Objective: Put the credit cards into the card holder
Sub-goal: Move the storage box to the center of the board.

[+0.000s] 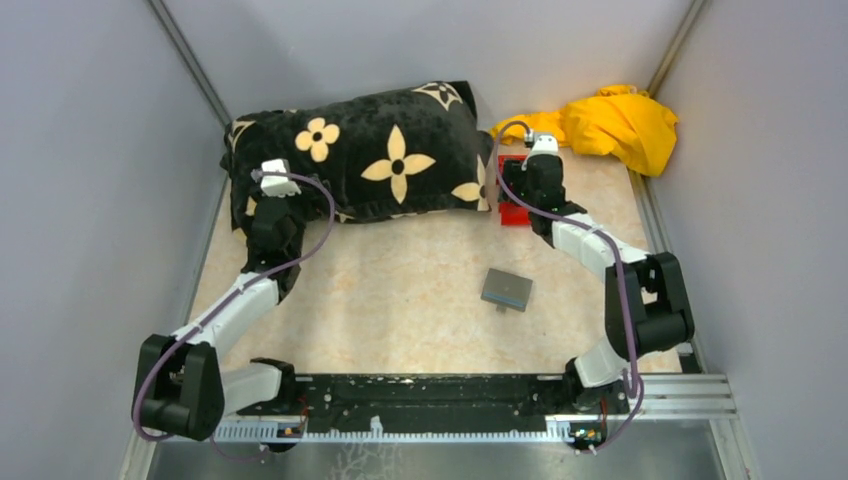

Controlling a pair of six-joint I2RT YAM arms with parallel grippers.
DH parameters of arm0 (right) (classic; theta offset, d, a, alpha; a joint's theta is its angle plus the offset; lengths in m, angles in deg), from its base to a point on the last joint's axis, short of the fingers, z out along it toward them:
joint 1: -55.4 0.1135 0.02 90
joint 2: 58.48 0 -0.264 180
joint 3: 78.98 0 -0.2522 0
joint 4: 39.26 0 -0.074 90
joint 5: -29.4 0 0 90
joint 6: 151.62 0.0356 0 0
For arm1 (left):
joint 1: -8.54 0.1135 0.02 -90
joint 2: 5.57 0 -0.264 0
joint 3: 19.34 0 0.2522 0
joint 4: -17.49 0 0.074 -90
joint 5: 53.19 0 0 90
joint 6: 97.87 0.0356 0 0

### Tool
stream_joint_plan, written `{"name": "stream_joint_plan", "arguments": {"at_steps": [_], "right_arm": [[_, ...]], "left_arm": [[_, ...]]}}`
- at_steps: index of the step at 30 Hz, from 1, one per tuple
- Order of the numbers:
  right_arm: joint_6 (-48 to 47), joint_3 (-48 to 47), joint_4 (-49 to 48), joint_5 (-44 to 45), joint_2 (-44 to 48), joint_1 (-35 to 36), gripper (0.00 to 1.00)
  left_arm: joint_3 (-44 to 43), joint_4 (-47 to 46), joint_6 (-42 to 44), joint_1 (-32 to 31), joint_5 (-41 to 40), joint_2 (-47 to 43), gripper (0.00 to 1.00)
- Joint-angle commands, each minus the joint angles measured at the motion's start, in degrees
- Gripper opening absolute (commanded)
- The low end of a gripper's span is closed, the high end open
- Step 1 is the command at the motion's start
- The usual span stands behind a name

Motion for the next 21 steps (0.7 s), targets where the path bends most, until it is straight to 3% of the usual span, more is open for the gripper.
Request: {"name": "stream_joint_plan", "arguments": {"at_steps": [1, 9, 16, 21], "right_arm": [[-1.25, -4.71, -0.97, 0.65, -3.12, 1.12, 0.66], [-1.72, -8.45, -0.31, 1.10, -11.72, 1.67, 0.60], [-3.18, -11.71, 0.09, 1.96, -16.82, 1.82, 0.55], [-4.57, -12.28, 1.32, 1.81, -17.81, 1.88, 0.33]], "left_arm": [[-2.76, 15.58, -8.80, -1.54, 1.09, -2.18, 1.00], [-2.94, 21.18, -12.87, -10.66, -6.35, -5.28, 1.00], [-4.30, 21.83, -15.62, -16.57, -8.54, -0.43, 1.00], [-4.01, 20.68, -16.66, -19.27, -10.10, 2.65, 1.00]]}}
